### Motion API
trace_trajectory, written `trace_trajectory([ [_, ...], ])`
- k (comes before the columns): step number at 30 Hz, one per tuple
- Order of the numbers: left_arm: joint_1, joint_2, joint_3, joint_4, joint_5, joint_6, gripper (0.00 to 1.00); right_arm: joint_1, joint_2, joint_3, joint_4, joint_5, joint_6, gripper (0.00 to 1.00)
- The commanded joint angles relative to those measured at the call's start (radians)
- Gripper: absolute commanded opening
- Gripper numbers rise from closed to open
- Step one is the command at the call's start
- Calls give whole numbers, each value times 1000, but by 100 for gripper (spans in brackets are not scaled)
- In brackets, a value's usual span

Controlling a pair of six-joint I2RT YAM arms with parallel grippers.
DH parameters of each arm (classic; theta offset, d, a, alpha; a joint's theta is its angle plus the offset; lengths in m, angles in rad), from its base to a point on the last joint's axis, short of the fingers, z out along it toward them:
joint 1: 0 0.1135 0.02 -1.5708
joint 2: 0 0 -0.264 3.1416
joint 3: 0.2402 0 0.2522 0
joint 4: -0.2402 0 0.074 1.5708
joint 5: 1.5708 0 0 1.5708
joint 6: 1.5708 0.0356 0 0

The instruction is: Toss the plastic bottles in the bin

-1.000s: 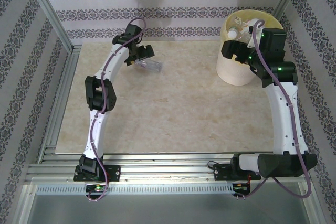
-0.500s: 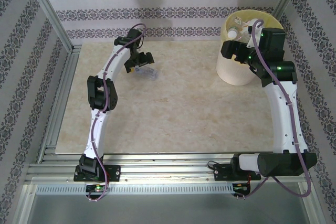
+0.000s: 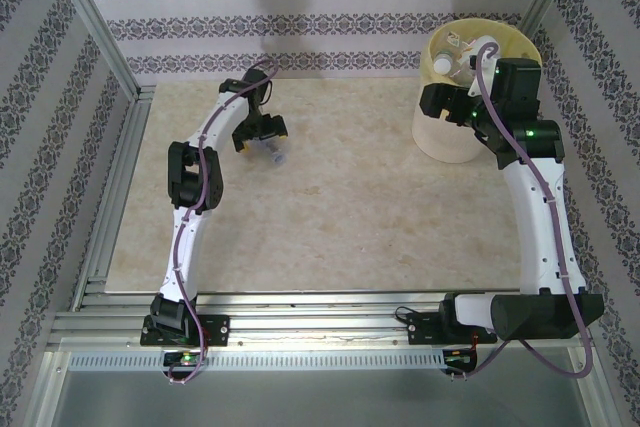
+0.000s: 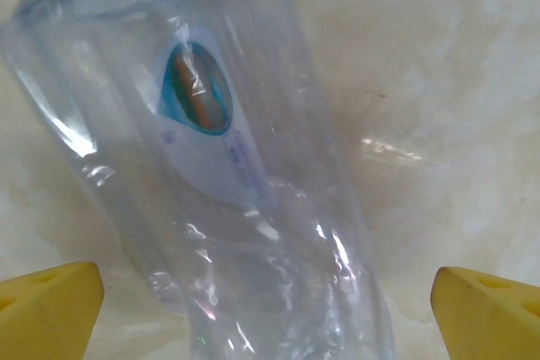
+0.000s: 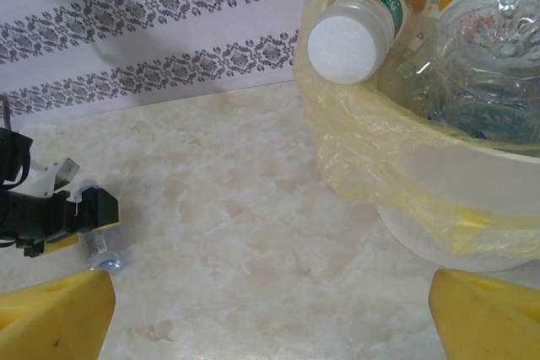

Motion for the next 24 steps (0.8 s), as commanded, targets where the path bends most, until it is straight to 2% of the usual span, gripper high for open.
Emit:
trace_trajectory([
  [1,16,13,-37,-41,-37,34,99,4,-27,-16,19,-20,-19,95],
  [4,23,4,-62,-22,-19,50,91,4,-31,-22,22,-19,-20,95],
  [13,23,-107,-243,149,75,131,56,7,-26,-16,43,-21,-1,95],
  [17,20,-189,-343,268,139,181,50,9,-17,-7,59,-33,21,96],
  [24,-3,-359,-488,536,304,278,49,24,8,20,76,-60,53,97],
])
